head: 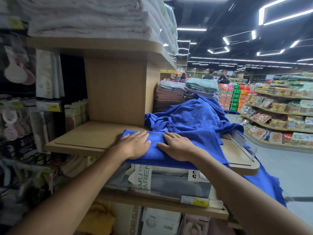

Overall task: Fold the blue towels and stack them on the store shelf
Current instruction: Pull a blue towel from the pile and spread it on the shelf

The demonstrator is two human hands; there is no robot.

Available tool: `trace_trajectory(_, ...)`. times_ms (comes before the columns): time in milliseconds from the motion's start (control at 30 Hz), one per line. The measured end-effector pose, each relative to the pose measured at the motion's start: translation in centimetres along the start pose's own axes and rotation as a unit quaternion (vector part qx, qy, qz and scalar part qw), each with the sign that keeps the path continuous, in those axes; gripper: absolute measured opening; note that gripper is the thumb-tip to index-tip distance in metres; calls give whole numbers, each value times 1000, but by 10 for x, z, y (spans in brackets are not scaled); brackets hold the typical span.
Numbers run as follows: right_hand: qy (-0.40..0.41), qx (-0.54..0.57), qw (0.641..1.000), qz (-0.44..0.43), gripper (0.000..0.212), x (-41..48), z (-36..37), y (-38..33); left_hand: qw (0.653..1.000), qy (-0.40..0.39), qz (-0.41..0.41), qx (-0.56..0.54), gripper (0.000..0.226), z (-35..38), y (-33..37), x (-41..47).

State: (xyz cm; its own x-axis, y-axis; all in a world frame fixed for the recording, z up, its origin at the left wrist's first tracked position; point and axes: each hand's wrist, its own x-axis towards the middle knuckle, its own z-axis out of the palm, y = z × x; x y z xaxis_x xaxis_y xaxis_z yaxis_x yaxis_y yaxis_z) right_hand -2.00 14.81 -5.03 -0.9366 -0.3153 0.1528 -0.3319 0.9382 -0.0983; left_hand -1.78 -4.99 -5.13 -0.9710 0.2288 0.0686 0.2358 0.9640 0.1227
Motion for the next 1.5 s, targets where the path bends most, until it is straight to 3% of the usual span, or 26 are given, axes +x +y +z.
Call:
trace_trajectory(67, -24, -14, 1000, 14, 94, -10, -1, 9, 1000, -14, 8, 8, 59, -1, 1, -3)
trace_trajectory(133, -41, -15, 998, 36, 103, -22, -7, 20, 1000, -21, 12, 8, 58, -3, 1, -4)
trace_trajectory(467, -59, -16, 990, 127, 100, -82, -28, 89, 1000, -15, 19, 10, 58, -1, 0, -4)
trace_trajectory(600, -2, 14, 984, 178, 102, -93, -22, 107, 1000, -18, 17, 13, 58, -1, 1, -4)
trace_trajectory(767, 31, -18, 969, 246, 89, -89, -29, 123, 1000, -9, 17, 8, 59, -8, 10, -3)
trace_trajectory(967, 98, 128, 948, 273, 57, -68, -29, 128, 998, -14, 54, 8, 64, 3, 44, 1)
trace_trajectory(1067, 136, 294, 911, 256, 44, -63, -29, 127, 999, -10, 50, 16, 64, 7, 43, 3)
trace_trajectory(1233, 77, 421, 875, 227, 32, -68, -49, 122, 998, -8, 52, 16, 65, 8, 42, 2)
trace_trajectory(1400, -43, 575, 762, 295, 51, -81, -62, 121, 998, -8, 54, 14, 66, 9, 42, 2)
trace_trajectory(1500, -27, 598, 748, 288, 46, -72, -79, 109, 998, -9, 58, 13, 67, 8, 42, 2)
